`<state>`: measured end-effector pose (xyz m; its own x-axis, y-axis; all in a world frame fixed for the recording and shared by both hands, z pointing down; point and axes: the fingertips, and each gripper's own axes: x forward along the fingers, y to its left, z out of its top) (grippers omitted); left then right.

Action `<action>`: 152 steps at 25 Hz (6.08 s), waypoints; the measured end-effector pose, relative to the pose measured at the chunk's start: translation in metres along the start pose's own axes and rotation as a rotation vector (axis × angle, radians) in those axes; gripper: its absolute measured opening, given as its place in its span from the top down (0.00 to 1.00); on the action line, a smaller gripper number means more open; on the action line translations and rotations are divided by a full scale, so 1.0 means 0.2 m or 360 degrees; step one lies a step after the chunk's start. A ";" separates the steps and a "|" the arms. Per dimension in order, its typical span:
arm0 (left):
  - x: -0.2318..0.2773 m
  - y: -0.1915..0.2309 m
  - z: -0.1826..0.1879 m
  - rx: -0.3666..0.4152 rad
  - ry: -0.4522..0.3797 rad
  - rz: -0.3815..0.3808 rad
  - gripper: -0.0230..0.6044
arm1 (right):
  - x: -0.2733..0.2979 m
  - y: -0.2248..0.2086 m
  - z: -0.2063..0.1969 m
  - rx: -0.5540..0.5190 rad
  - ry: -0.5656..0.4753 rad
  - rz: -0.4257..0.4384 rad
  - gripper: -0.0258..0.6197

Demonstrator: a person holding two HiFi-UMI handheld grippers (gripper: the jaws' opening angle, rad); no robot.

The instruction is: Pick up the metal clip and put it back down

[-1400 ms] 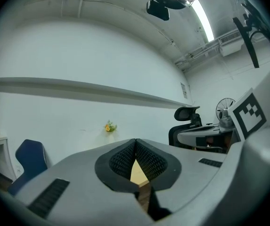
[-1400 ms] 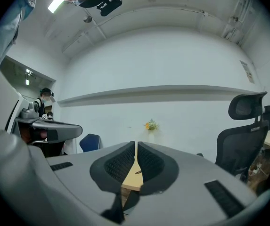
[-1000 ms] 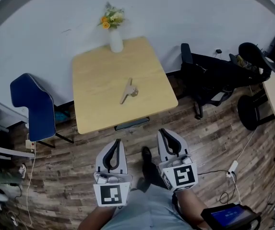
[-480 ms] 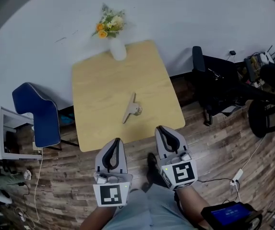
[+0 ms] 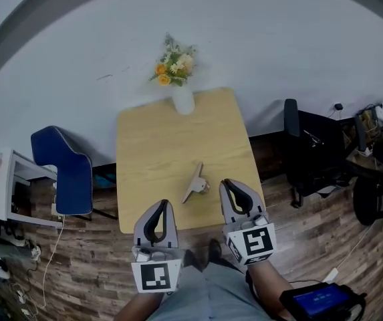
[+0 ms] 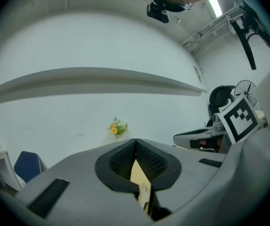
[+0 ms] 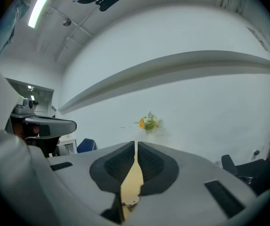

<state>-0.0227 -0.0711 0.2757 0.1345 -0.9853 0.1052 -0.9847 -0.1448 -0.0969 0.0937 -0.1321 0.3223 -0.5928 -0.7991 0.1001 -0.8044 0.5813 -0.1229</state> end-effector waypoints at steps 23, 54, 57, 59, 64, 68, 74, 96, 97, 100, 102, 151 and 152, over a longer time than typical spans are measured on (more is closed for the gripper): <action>0.49 0.43 -0.46 -0.0128 0.0347 -0.0201 0.93 | 0.62 -0.01 -0.49 0.0133 0.0329 -0.0110 0.79; 0.61 0.57 -1.11 -0.0228 0.0716 -0.0283 0.93 | 0.76 0.03 -1.30 0.0492 0.0782 -0.0218 0.79; 0.58 0.57 -1.04 -0.0221 0.0674 -0.0243 0.93 | 0.77 0.08 -1.25 0.0500 0.0771 -0.0155 0.84; 0.56 0.58 -0.97 -0.0217 0.0633 -0.0214 0.93 | 0.77 0.11 -1.20 0.0444 0.0760 -0.0109 0.89; 0.48 0.59 -0.78 -0.0207 0.0498 -0.0122 0.93 | 0.77 0.15 -1.00 0.0320 0.0663 -0.0008 0.89; 0.38 0.59 -0.59 -0.0191 0.0353 -0.0037 0.93 | 0.73 0.18 -0.73 0.0239 0.0515 0.0047 0.89; 0.17 0.59 -0.30 -0.0175 0.0166 0.0111 0.93 | 0.65 0.29 -0.29 0.0110 0.0286 0.0189 0.89; -0.34 1.11 -0.25 -0.0235 0.0071 0.0700 0.93 | 0.88 1.09 -0.16 -0.0110 0.0256 0.0773 0.89; -0.32 1.14 -0.28 -0.0244 0.0087 0.0712 0.93 | 0.92 1.11 -0.20 -0.0111 0.0282 0.0791 0.89; -0.27 1.25 -0.40 -0.0283 0.0144 0.0752 0.93 | 1.04 1.17 -0.36 -0.0119 0.0375 0.0839 0.89; -0.30 1.30 -0.47 -0.0320 0.0210 0.0761 0.93 | 1.07 1.22 -0.46 -0.0116 0.0447 0.0844 0.89; -0.01 1.20 -0.61 -0.0356 0.0290 0.0469 0.93 | 1.09 0.96 -0.57 -0.0036 0.0462 0.0600 0.80; 0.00 1.15 -0.56 -0.0342 0.0256 0.0446 0.93 | 1.05 0.92 -0.51 -0.0038 0.0421 0.0576 0.80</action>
<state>-0.2624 -0.0937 0.3648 -0.1453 -0.9548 0.2594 -0.9839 0.1670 0.0639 -0.1826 -0.1770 0.4217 -0.8234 -0.4789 0.3044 -0.5424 0.8219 -0.1740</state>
